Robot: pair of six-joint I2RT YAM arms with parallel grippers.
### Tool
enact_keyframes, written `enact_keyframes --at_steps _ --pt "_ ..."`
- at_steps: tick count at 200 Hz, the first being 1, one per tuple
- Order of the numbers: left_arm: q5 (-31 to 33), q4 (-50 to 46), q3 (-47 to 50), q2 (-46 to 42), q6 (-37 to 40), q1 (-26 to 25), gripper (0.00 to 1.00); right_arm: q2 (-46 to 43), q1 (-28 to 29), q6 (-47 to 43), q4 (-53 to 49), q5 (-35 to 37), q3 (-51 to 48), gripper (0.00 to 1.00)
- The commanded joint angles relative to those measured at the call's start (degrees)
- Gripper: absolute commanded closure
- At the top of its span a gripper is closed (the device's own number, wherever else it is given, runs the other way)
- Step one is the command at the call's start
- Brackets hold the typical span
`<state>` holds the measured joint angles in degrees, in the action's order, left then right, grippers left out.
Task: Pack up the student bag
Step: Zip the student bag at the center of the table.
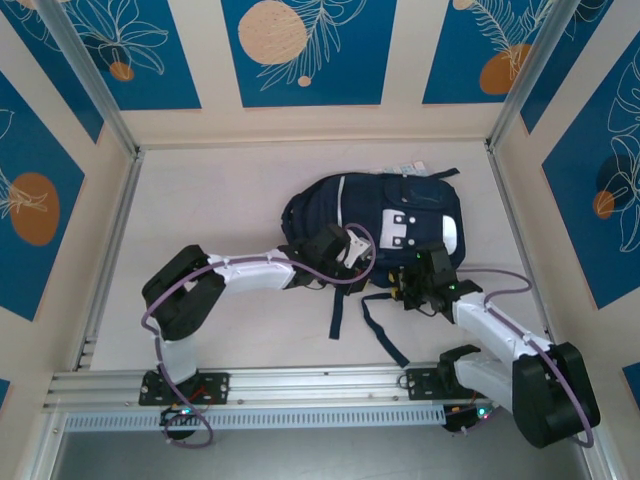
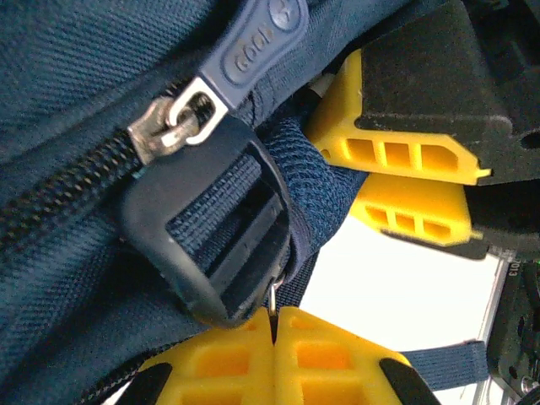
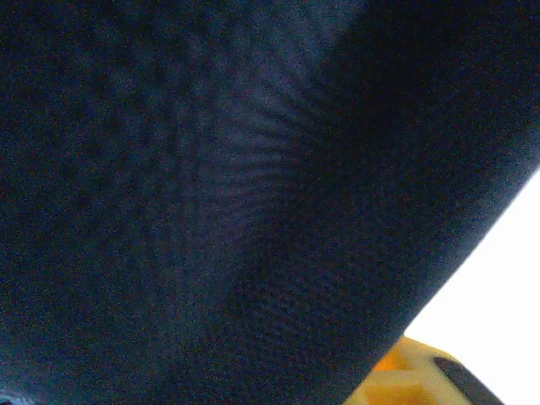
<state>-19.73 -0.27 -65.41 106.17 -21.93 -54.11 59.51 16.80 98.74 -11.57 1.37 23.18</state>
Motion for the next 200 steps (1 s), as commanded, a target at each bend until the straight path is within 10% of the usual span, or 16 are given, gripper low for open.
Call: enact_keyframes --at_steps 1,21,200 --pt "-0.36 -0.73 -2.3 0.22 2.42 0.16 1.0 0.12 -0.13 -3.8 2.83 -0.11 2.77 0.88" --pt "2.48 -3.71 -3.11 0.7 4.36 0.18 1.0 -1.75 0.34 -3.8 0.81 0.76 1.76 1.0" --pt "14.8 -10.88 2.97 -4.48 8.38 3.37 1.0 -2.97 -8.76 -8.46 -4.51 -0.44 0.04 1.0"
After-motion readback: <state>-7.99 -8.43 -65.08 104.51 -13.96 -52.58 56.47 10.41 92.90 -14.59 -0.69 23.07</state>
